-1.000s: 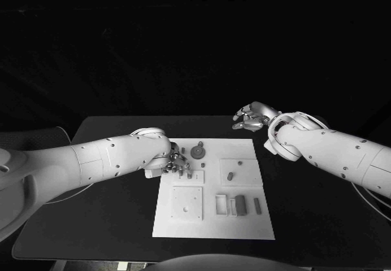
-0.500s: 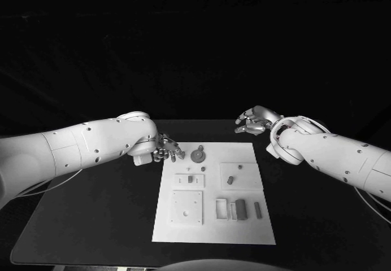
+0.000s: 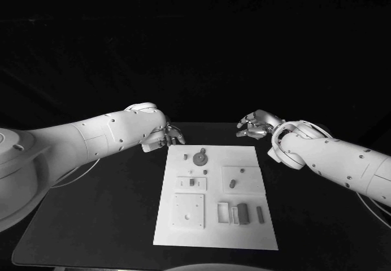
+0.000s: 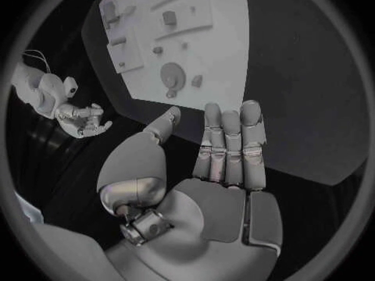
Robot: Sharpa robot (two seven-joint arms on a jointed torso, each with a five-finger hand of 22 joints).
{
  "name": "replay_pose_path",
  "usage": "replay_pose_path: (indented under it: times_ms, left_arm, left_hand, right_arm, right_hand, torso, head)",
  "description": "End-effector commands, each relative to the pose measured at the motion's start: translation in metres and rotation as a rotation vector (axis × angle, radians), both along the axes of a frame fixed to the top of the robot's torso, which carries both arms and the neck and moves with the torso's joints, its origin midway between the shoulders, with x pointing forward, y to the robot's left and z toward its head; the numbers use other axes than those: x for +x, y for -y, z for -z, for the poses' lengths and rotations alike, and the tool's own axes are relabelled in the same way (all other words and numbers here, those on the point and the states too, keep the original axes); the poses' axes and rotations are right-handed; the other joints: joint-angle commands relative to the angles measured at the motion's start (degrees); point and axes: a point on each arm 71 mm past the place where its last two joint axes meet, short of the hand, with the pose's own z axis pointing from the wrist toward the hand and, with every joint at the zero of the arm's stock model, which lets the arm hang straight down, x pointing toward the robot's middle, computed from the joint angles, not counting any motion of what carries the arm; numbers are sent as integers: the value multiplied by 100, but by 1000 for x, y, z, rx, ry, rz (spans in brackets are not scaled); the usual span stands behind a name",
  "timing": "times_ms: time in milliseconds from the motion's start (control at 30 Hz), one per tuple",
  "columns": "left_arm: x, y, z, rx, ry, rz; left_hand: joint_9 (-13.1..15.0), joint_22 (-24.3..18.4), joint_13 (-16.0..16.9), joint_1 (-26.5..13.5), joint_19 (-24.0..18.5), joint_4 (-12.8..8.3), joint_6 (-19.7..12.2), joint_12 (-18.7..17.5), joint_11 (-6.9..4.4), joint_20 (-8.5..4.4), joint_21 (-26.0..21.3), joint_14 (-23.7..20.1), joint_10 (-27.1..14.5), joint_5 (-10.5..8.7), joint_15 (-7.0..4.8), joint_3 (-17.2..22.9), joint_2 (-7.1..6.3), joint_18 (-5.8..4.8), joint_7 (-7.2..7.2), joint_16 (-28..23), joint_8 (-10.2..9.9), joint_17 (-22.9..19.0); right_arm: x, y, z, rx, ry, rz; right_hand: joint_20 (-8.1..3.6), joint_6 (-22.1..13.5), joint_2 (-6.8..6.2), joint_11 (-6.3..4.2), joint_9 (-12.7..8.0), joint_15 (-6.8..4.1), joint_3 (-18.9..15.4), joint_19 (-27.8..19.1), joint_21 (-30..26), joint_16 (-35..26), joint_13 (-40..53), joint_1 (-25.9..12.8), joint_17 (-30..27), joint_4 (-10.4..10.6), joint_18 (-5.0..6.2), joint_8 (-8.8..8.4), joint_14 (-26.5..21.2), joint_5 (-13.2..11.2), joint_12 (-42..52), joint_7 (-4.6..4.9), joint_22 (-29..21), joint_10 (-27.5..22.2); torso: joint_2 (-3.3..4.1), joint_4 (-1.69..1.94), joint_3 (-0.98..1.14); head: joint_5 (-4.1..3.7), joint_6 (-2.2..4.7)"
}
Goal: Assemble the parts on the task board
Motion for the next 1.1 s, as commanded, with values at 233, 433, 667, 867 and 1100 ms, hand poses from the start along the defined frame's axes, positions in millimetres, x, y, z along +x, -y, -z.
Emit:
replay_pose_path:
  times_ms: [233,433,667,867,1100]
  left_arm:
    - [1,8,20,67,10,74]
    - [2,12,24,86,11,85]
    - [2,14,26,106,-4,101]
    - [2,20,27,109,-21,116]
    - [-2,26,39,121,-56,130]
  left_hand:
    - [-92,-43,-81,-80,-57,317,-23,-98,80,98,-128,-86,-117,-25,99,122,-456,259,82,-66,-53,-82]
    - [-99,-34,-96,-146,-78,292,-6,-85,81,125,-154,-106,-125,-22,119,-71,-362,280,81,-44,-36,-100]
    - [-103,-10,-121,-62,-40,166,145,-49,25,119,-155,-76,-88,-11,94,-226,-149,303,21,3,51,-132]
    - [-133,15,-135,-16,6,96,220,-7,-6,102,-142,-37,-43,80,69,-294,-5,306,-7,51,87,-151]
    - [-139,119,-154,84,134,-208,449,128,-92,44,-63,55,67,913,-2,-450,325,295,-94,196,214,-184]
  right_arm:
    - [-1,-3,0,-4,-8,-15]
    - [-1,-3,0,-4,-9,-16]
    - [-1,-4,0,-4,-11,-17]
    - [-1,-5,0,-3,-11,-20]
    - [-2,-7,0,-2,-12,-24]
  right_hand:
    - [-55,-7,6,16,-7,-53,-24,4,-32,-4,-8,-77,-7,24,92,-34,-5,0,38,38,-7,-41]
    - [-55,-10,6,17,-8,-52,-25,4,-32,-3,-9,-80,-7,26,92,-36,-5,0,39,39,-7,-41]
    - [-55,-13,6,18,-9,-51,-26,5,-31,-1,-9,-82,-7,29,92,-37,-5,0,41,40,-7,-41]
    - [-55,-14,6,18,-9,-51,-26,6,-30,0,-9,-83,-7,30,92,-38,-4,1,42,40,-7,-41]
    - [-56,-14,7,19,-9,-50,-25,7,-30,1,-10,-83,-7,32,92,-38,-4,1,44,40,-7,-41]
  torso:
    - [44,-67,-1]
    - [67,-97,4]
    - [66,-87,4]
    - [62,-89,2]
    - [66,-96,0]
  head:
    - [-3,55]
    - [-4,55]
    - [-14,31]
    - [-11,34]
    - [-8,26]
